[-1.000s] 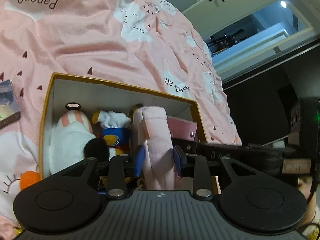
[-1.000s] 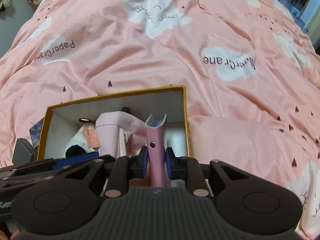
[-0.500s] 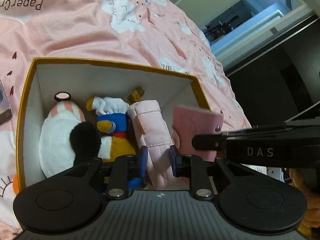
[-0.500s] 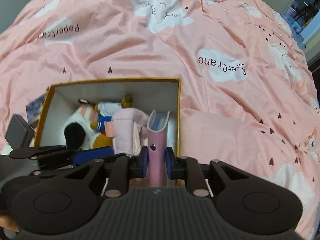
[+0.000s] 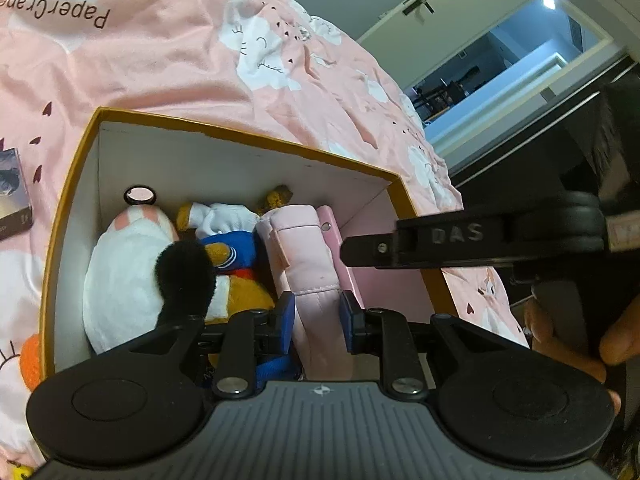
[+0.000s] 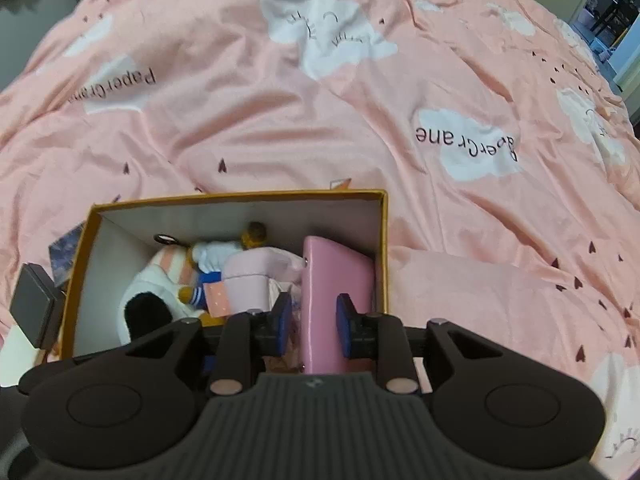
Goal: Organize objects
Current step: 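Lower the pink pouch and pink case into the box and open both tools, then grasp the white box with the left tool while the right tool grasps the gold box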
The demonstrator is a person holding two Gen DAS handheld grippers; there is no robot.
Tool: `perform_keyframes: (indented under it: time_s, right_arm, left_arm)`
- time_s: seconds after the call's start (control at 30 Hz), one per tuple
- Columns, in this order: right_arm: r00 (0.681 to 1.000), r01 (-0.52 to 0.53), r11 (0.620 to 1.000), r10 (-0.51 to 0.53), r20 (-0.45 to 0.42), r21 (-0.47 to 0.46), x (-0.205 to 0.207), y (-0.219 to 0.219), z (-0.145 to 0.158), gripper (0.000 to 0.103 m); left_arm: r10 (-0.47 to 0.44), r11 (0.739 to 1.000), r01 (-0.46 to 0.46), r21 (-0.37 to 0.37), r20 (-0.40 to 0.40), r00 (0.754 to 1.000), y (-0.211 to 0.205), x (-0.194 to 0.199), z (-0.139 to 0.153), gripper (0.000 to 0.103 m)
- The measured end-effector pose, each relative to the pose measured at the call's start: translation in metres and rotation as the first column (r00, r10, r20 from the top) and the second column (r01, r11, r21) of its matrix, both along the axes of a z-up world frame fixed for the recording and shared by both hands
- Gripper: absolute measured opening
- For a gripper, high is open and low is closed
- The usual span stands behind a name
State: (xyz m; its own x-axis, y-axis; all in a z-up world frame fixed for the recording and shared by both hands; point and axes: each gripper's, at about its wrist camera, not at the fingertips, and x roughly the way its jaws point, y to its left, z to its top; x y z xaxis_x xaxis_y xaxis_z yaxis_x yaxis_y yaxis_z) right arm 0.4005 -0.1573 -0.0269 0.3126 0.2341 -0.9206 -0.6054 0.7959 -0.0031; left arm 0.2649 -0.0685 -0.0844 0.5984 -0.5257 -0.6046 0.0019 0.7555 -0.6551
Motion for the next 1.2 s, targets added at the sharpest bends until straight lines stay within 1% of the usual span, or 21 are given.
perform_keyframes:
  time_s: [0.1,0.17,0.27,0.33,0.5,0.63,0.73,0.8,0.9,0.97,1.0,1.03,1.07,1.1,1.13,1.2]
  right_arm:
    - [1.000,0.003,0.999,-0.004,0.021,0.045,-0.004,-0.008,0.009,0.031]
    - [0.999,0.004,0.998,-0.007,0.052,0.055,-0.008,-0.012,0.017,0.033]
    - [0.997,0.007,0.996,-0.014,0.079,0.086,-0.014,-0.019,0.028,0.039]
    - [0.996,0.011,0.994,-0.021,0.091,0.105,-0.020,-0.025,0.033,0.039]
    - [0.988,-0.015,0.991,-0.006,0.152,0.134,-0.049,-0.041,0.040,0.039]
    - [0.978,-0.072,0.982,0.035,0.205,0.176,-0.083,-0.051,0.040,0.038]
    - [0.964,-0.106,0.974,0.051,0.262,0.200,-0.110,-0.056,0.040,0.038]
    - [0.951,-0.129,0.966,0.056,0.305,0.225,-0.129,-0.060,0.041,0.039]
    - [0.935,-0.152,0.950,0.049,0.351,0.274,-0.154,-0.066,0.040,0.040]
    - [0.928,-0.200,0.915,0.062,0.367,0.350,-0.169,-0.074,0.040,0.040]
    - [0.929,-0.208,0.904,0.063,0.364,0.374,-0.174,-0.075,0.040,0.040]
    - [0.933,-0.203,0.900,0.059,0.354,0.385,-0.179,-0.074,0.040,0.040]
    - [0.935,-0.207,0.893,0.060,0.350,0.400,-0.183,-0.073,0.040,0.044]
    - [0.934,-0.216,0.887,0.067,0.350,0.407,-0.188,-0.072,0.040,0.053]
    - [0.932,-0.228,0.886,0.078,0.354,0.403,-0.192,-0.068,0.040,0.055]
    - [0.924,-0.261,0.888,0.117,0.363,0.379,-0.202,-0.060,0.037,0.055]
  left_arm:
    - [0.016,1.000,-0.016,0.016,0.021,1.000,0.001,-0.004,0.004,0.026]
    - [0.020,1.000,-0.021,0.012,0.028,0.999,0.002,-0.006,0.008,0.027]
    - [0.032,0.999,-0.033,0.021,0.044,0.999,0.005,-0.011,0.014,0.031]
    - [0.038,0.998,-0.040,0.046,0.057,0.998,0.006,-0.014,0.020,0.033]
    - [0.050,0.992,-0.057,0.116,0.063,0.997,0.011,-0.022,0.033,0.034]
    - [0.028,0.981,-0.045,0.186,0.094,0.995,0.011,-0.033,0.046,0.034]
    - [-0.006,0.974,-0.023,0.227,0.125,0.992,0.013,-0.044,0.059,0.034]
    - [-0.022,0.964,-0.015,0.265,0.135,0.991,0.015,-0.053,0.070,0.034]
    - [-0.025,0.948,-0.028,0.318,0.162,0.986,0.022,-0.069,0.084,0.034]
    - [-0.032,0.938,-0.035,0.346,0.187,0.982,0.030,-0.083,0.093,0.034]
    - [-0.036,0.936,-0.035,0.351,0.193,0.981,0.034,-0.089,0.097,0.034]
    - [-0.041,0.937,-0.030,0.348,0.193,0.980,0.040,-0.094,0.100,0.034]
    - [-0.044,0.941,-0.022,0.338,0.188,0.981,0.048,-0.100,0.102,0.034]
    - [-0.041,0.944,-0.020,0.329,0.180,0.983,0.057,-0.105,0.104,0.034]
    - [-0.032,0.947,-0.023,0.321,0.165,0.986,0.066,-0.110,0.105,0.034]
    - [0.018,0.954,-0.048,0.296,0.106,0.994,0.090,-0.121,0.105,0.034]
